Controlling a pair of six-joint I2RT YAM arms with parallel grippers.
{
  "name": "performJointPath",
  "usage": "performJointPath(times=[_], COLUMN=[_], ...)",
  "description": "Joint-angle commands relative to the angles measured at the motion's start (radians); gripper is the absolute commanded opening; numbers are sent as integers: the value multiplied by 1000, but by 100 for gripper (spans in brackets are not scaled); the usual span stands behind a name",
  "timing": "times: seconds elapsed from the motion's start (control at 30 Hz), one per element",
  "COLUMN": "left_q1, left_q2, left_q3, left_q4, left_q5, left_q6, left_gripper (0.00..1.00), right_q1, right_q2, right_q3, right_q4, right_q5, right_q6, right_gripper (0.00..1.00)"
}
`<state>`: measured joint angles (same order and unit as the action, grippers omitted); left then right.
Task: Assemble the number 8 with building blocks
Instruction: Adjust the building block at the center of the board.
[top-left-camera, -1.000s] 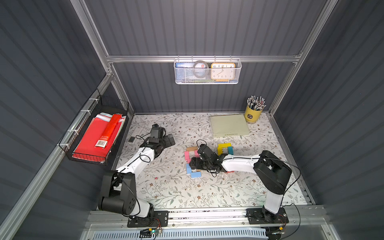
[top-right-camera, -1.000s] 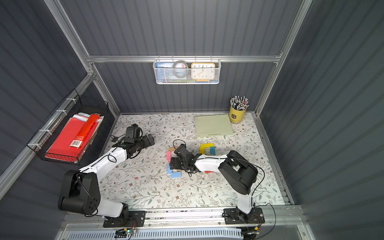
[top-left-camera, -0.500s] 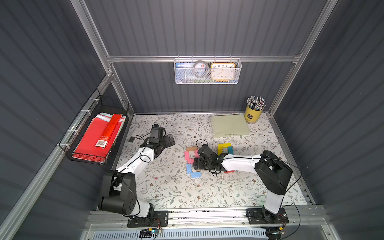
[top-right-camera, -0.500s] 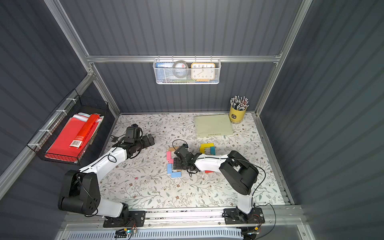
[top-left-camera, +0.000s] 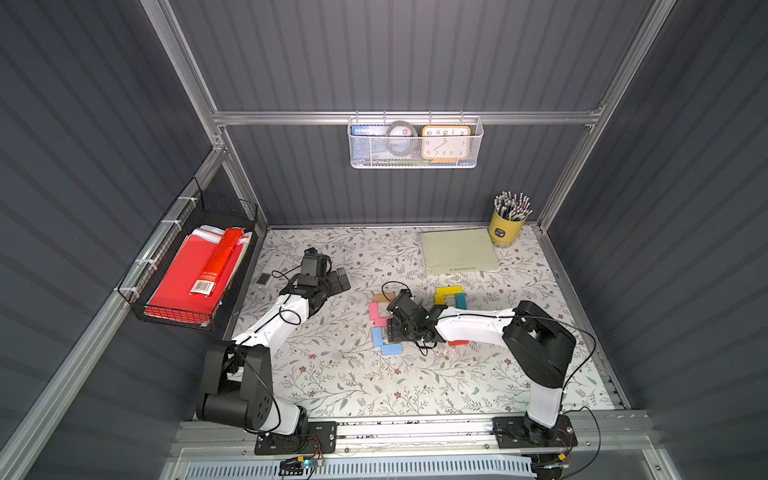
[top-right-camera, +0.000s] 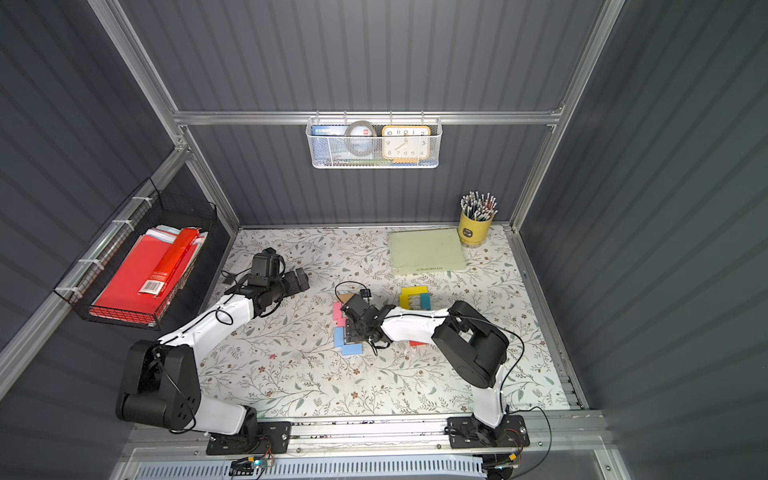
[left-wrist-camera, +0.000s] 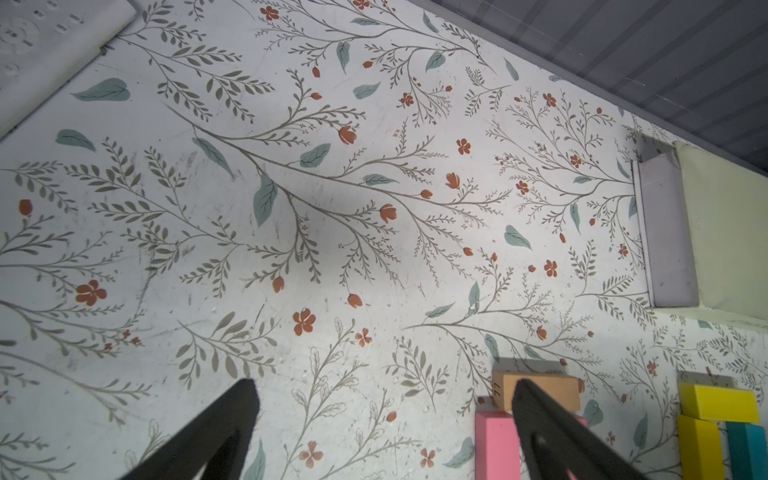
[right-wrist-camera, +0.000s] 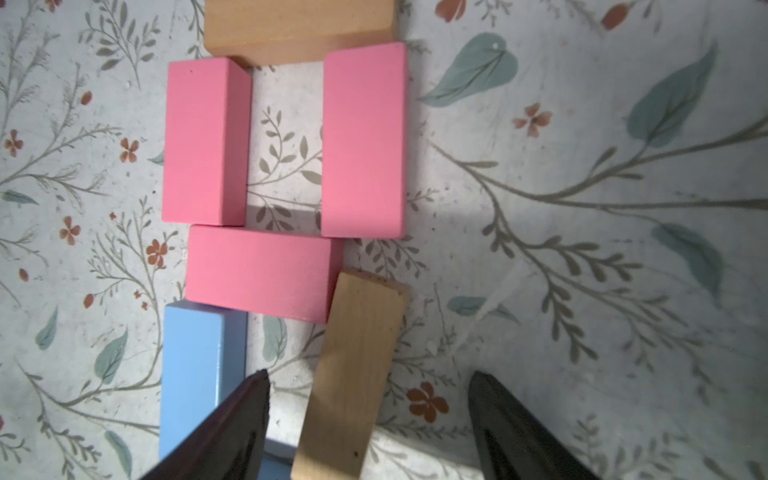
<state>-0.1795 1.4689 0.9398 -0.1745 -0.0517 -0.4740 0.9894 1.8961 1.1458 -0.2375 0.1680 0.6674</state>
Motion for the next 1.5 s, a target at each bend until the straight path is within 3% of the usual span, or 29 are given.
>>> performJointPath(times=[0.0,1.0,1.27,1.47], left_q1=[6,6,6,5], left_q2=[11,20,-1,-83], left_q3=[-15,-15,-16,-11], left_q4=[-12,-11,1,78], left_q5=[4,4,2,-79], left_q6=[18,18,24,30], left_gripper=[99,99,100,99], right_q1=[11,28,26,-12], right_q2=[21,11,-154,-340], right_q3=[15,28,-6,-108], right_q4=[-73,-105,-24,82], right_q5=[51,78,121,189], right_q6=[-26,-115,-126,-216], right_gripper=[80,79,87,90])
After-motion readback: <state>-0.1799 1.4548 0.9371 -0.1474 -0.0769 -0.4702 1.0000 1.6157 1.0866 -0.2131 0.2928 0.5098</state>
